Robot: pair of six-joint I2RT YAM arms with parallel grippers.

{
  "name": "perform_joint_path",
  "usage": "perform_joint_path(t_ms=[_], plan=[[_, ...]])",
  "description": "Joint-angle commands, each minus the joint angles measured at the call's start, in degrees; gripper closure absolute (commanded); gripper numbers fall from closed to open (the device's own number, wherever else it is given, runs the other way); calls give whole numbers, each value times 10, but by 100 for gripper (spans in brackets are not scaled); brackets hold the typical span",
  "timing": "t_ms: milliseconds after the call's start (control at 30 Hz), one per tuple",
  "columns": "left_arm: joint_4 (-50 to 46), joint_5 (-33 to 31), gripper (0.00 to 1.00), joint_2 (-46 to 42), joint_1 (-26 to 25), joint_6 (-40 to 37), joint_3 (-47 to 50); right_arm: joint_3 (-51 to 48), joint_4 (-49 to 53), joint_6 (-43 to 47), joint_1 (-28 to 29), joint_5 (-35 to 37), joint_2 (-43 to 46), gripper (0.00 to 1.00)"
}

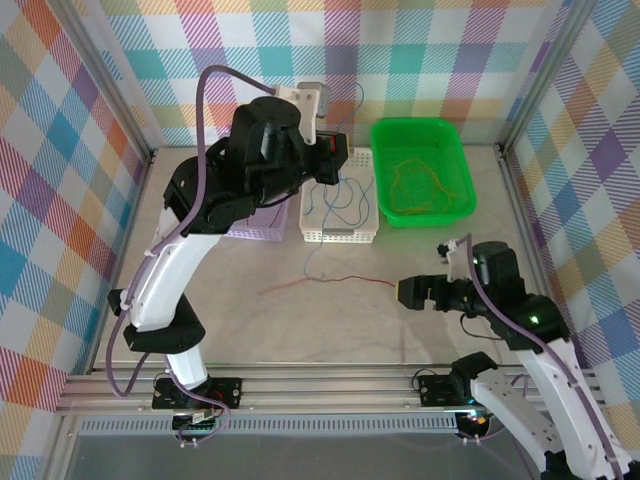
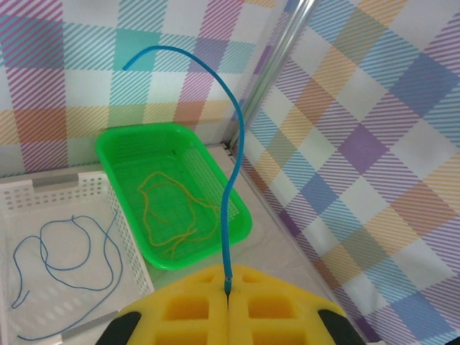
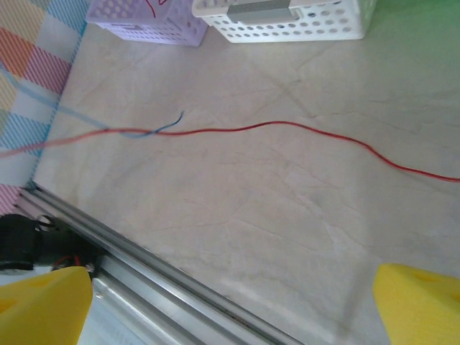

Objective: Untangle the cables

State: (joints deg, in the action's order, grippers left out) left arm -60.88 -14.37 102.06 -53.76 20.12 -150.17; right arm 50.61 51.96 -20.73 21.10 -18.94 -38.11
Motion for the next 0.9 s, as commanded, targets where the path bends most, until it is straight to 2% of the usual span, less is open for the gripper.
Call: perform_joint_path(t_ms=[0,67,167,267,400,567,867], plan=[[25,6,100,10,14,-5,-9,-67,-105,-86,3,-49,-20,0],[36,14,100,11,18,-7,-10,-115,-181,-128,4,-45,-32,0],[59,41,100,10,20,-1,-11,-134,-264,-158,10,-40,-82,0],[87,86,100,4,19,15,-11,-132,-331,-158,25,-20,-130,0],[103,111,100,3,19,37,-11,-143,-444,-159,41,9,-203,0],[106,129,100,4,19,50,-11,-161,-573,-108,66,42,-282,0],[115,125,100,-6,19,51,-10,-196,-677,-19,127,125,-363,0]])
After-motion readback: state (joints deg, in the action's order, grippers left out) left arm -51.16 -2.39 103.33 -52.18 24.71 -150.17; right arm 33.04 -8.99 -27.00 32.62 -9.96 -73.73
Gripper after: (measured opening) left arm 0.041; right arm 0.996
